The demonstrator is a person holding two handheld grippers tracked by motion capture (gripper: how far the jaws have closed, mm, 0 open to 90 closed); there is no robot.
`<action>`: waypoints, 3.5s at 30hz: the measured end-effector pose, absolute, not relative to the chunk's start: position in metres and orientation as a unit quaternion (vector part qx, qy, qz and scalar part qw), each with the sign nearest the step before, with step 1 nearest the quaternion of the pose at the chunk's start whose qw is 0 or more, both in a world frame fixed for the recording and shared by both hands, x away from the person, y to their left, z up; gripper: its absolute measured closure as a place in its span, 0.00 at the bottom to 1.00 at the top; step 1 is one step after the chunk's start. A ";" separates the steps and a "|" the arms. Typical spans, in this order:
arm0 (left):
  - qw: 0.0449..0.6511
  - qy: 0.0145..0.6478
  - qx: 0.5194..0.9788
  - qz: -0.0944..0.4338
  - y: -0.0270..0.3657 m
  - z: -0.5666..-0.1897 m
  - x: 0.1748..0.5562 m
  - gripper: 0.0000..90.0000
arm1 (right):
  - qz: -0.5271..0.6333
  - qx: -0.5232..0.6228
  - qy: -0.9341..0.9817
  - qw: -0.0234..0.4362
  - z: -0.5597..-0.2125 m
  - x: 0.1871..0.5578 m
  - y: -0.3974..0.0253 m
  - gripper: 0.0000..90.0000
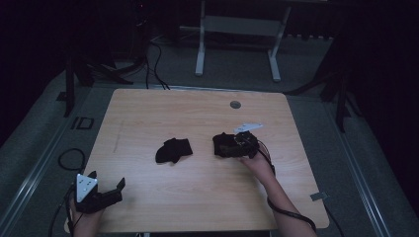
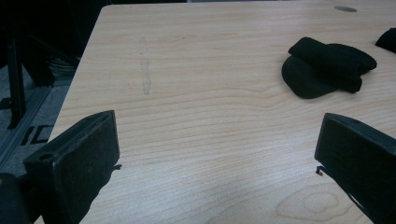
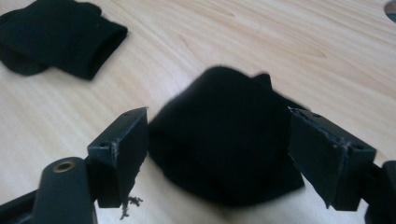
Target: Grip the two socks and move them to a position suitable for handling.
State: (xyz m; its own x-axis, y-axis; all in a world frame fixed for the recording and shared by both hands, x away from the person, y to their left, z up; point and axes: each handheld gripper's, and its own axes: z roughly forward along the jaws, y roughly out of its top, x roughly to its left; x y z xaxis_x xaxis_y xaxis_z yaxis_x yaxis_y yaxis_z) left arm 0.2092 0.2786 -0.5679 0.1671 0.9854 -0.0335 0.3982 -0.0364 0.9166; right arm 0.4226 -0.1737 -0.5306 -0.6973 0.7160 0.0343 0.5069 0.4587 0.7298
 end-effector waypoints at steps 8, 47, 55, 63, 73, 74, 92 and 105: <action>0.430 0.543 0.635 0.342 0.279 -0.568 0.209 0.00 | 0.344 0.365 0.853 0.148 -0.548 0.444 -0.157 0.28; 0.432 0.534 0.643 0.338 0.272 -0.567 0.210 0.00 | 0.463 0.304 0.820 0.143 -0.476 0.322 -0.149 0.86; 0.435 0.528 0.648 0.334 0.267 -0.567 0.211 0.00 | 0.457 0.297 0.829 0.126 -0.510 0.284 -0.154 0.85; 0.435 0.525 0.651 0.333 0.265 -0.567 0.212 0.00 | 0.443 0.309 0.832 0.122 -0.542 0.273 -0.151 0.84; 0.437 0.523 0.652 0.332 0.266 -0.567 0.213 0.00 | 0.409 0.323 0.841 0.145 -0.570 0.276 -0.142 0.83; 0.437 0.523 0.652 0.332 0.265 -0.567 0.213 0.00 | 0.410 0.326 0.840 0.144 -0.570 0.276 -0.142 0.82; 0.441 0.506 0.669 0.319 0.252 -0.565 0.213 0.00 | 0.409 0.322 0.846 0.119 -0.546 0.291 -0.159 0.40; 0.480 0.469 0.697 0.254 0.205 -0.562 0.214 0.00 | 0.349 0.292 0.879 0.142 -0.558 0.289 -0.143 0.87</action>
